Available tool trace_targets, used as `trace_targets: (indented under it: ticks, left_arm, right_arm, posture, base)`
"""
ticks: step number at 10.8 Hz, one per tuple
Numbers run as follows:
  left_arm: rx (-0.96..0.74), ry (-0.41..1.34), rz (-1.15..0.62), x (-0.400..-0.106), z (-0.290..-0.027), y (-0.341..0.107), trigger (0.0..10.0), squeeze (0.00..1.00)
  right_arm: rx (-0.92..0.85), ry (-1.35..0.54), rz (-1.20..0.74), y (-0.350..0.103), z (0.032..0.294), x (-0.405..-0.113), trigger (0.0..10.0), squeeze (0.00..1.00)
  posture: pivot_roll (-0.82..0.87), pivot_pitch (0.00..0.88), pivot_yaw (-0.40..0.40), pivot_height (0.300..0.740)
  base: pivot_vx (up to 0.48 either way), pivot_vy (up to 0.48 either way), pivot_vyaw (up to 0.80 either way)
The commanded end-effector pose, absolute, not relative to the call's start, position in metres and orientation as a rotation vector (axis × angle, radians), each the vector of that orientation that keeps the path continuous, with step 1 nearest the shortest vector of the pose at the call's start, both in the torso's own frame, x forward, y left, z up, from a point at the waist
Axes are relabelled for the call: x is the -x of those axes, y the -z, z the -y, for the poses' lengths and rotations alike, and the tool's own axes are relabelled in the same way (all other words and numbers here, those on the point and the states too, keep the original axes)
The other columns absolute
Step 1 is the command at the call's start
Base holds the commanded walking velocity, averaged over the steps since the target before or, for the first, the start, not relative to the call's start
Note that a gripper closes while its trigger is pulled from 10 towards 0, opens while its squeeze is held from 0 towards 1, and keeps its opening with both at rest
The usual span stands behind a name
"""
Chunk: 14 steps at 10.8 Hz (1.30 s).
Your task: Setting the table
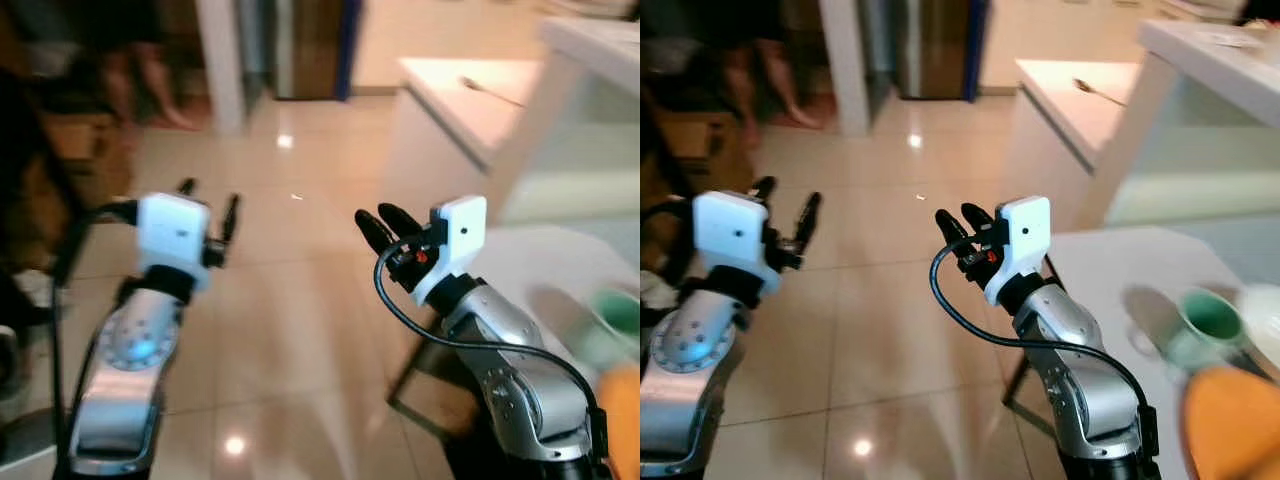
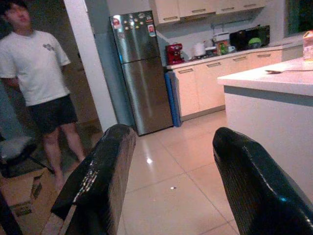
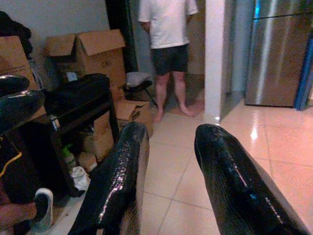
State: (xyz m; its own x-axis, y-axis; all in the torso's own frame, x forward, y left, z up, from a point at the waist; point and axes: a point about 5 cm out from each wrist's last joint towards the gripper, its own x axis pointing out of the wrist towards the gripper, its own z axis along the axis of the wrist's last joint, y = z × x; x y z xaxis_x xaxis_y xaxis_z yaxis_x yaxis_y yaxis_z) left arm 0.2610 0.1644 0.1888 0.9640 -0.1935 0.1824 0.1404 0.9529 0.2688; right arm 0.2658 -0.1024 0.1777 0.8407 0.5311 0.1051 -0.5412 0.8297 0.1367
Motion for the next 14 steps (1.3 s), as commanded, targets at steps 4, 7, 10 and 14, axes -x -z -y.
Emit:
trace_targets:
  ticks: [4, 7, 10, 14]
  left_arm:
    - [-0.265, 0.183, 0.219, -0.263, -0.164, -0.191, 10.0, 0.0]
    - [-0.27, 0.173, 0.217, -0.262, -0.167, -0.19, 10.0, 0.0]
    - [-0.275, 0.165, 0.22, -0.263, -0.169, -0.191, 10.0, 0.0]
    - [-0.269, 0.171, 0.213, -0.262, -0.167, -0.189, 10.0, 0.0]
  right_arm:
    - [-0.196, -0.483, 0.089, -0.181, 0.116, -0.269, 10.0, 0.0]
    - [-0.098, -0.303, 0.136, -0.182, 0.129, -0.28, 10.0, 0.0]
    - [-0.096, -0.3, 0.133, -0.179, 0.136, -0.28, 10.0, 0.0]
    - [-0.13, -0.317, 0.141, -0.178, 0.134, -0.277, 10.0, 0.0]
  posture:
    - [0.01, 0.0, -0.017, 0.74]
    - [0.01, 0.0, -0.025, 0.74]
    - [0.01, 0.0, -0.035, 0.74]
    - [0.01, 0.0, -0.034, 0.74]
  base:
    - [0.427, 0.0, 0.0]
    - [0.425, 0.0, 0.0]
    - [0.428, 0.0, 0.0]
    - [0.425, 0.0, 0.0]
